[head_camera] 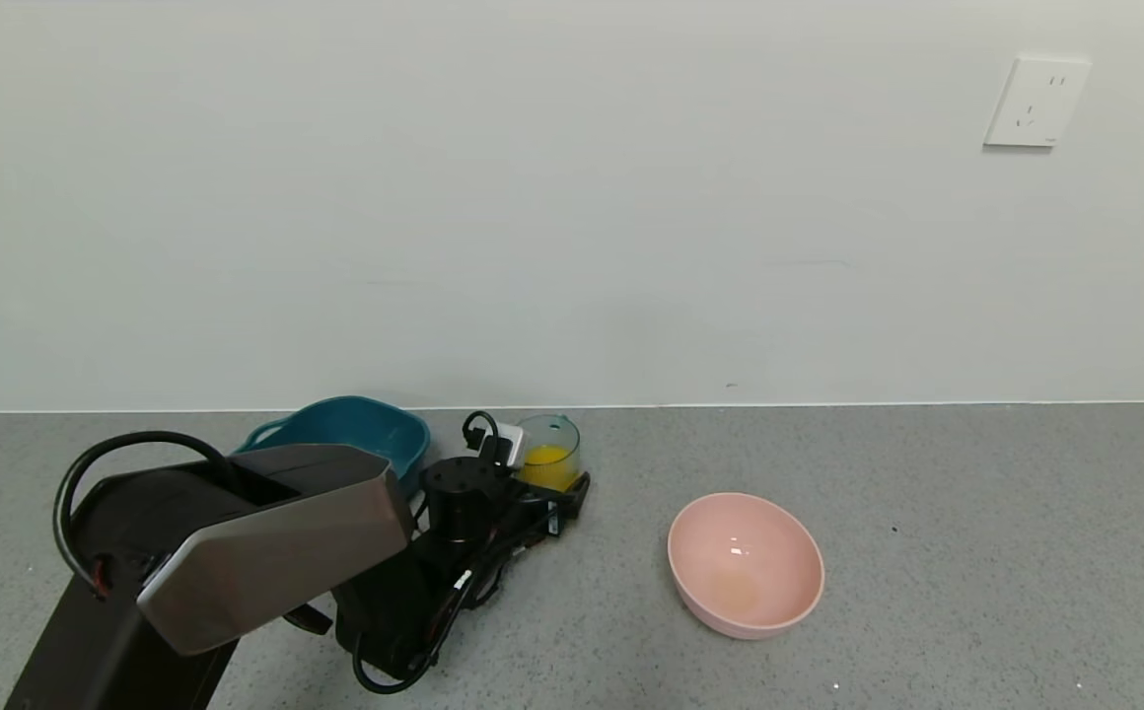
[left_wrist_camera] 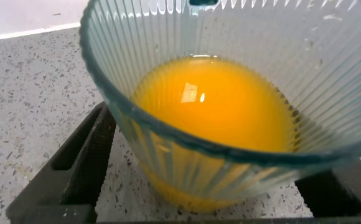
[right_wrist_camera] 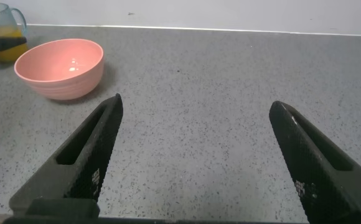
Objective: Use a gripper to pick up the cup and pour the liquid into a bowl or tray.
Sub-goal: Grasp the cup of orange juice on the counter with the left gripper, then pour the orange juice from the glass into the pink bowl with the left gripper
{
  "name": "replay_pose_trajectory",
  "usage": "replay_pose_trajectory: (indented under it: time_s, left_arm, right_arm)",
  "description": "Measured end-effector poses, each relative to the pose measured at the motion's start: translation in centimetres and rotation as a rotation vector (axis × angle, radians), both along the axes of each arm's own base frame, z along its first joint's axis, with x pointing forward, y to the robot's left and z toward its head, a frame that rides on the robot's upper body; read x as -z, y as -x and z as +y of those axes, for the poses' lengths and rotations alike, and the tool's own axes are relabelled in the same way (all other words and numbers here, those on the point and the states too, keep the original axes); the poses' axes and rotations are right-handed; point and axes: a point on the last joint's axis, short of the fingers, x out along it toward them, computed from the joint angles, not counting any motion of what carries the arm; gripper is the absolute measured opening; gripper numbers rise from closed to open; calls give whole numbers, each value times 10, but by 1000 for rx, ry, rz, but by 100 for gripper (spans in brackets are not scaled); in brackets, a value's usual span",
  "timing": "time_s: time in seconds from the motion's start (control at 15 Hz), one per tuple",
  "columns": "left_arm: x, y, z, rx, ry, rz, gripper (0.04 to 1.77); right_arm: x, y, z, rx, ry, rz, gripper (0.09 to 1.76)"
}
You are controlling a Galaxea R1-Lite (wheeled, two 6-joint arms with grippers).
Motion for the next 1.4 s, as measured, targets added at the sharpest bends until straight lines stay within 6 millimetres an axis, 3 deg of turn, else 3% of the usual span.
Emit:
replay_pose_trajectory:
  time_s: [0.13, 0.27, 0.33, 1.13, 1.4]
  left_arm:
    - [1, -1, 0, -1, -1, 2, 172]
    - [2, -1, 0, -2, -2, 3, 140]
    - [1, -1, 1, -2, -2, 2, 134]
    - [-1, 0, 2, -8, -6, 8, 130]
    - [-13, 3, 3, -14, -10, 5, 130]
  right_arm:
    - [0, 0, 0, 0, 0, 0, 171]
    - [0, 0, 0, 1, 0, 0, 171]
    - [0, 0, 0, 1, 1, 0, 171]
    - [0, 0, 0, 0, 0, 0, 171]
    - [0, 0, 0, 0, 0, 0, 171]
